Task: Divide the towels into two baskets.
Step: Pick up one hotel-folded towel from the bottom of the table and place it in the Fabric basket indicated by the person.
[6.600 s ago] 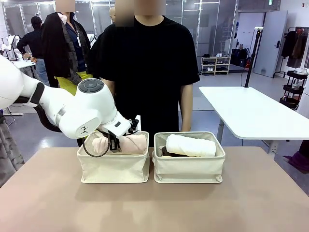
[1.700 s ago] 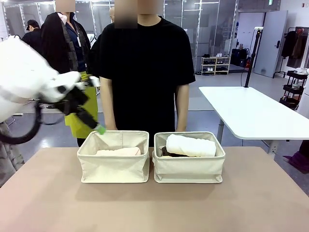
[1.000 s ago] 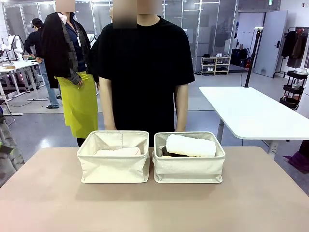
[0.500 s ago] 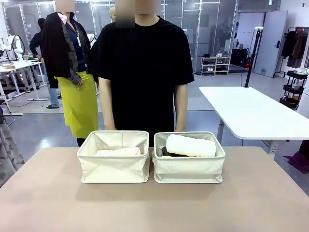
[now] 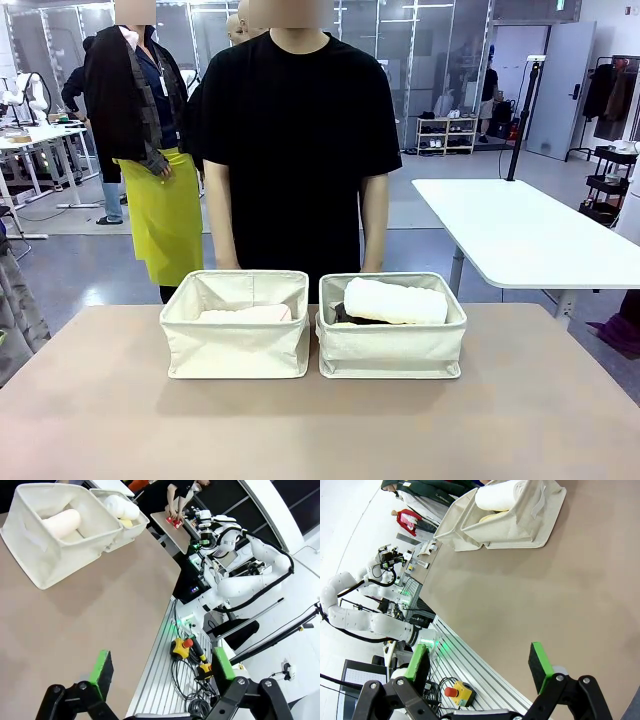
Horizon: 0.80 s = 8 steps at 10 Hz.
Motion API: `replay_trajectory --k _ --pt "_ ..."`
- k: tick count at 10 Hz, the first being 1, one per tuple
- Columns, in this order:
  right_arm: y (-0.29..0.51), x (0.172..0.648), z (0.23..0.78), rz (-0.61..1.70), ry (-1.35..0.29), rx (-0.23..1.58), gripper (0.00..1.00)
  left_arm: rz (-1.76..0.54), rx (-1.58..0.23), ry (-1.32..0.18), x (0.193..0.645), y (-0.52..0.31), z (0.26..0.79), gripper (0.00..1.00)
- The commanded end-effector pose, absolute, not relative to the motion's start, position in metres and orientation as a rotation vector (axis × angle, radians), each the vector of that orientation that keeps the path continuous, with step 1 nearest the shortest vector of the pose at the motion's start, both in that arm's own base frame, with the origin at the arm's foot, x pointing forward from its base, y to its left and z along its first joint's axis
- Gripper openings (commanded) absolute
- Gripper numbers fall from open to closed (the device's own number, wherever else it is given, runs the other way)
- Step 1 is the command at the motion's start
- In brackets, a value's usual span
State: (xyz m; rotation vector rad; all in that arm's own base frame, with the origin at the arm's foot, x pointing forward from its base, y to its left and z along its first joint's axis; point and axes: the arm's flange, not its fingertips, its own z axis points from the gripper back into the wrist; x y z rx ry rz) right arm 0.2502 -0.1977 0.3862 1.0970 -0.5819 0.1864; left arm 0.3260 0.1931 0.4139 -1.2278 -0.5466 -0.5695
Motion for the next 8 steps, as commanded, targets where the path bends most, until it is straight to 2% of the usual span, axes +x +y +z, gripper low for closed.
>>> replay_trajectory --k 1,8 --pt "-0.1954 0.2483 0.3873 0.197 -0.606 1.103 1.0 -0.579 -1.234 -0.55 0.3181 0.1935 0.4156 1.0" --pt "-0.1954 0.2483 0.3873 0.197 -0.606 1.103 1.0 -0.579 -1.234 -0.55 0.3181 0.1935 0.4156 1.0"
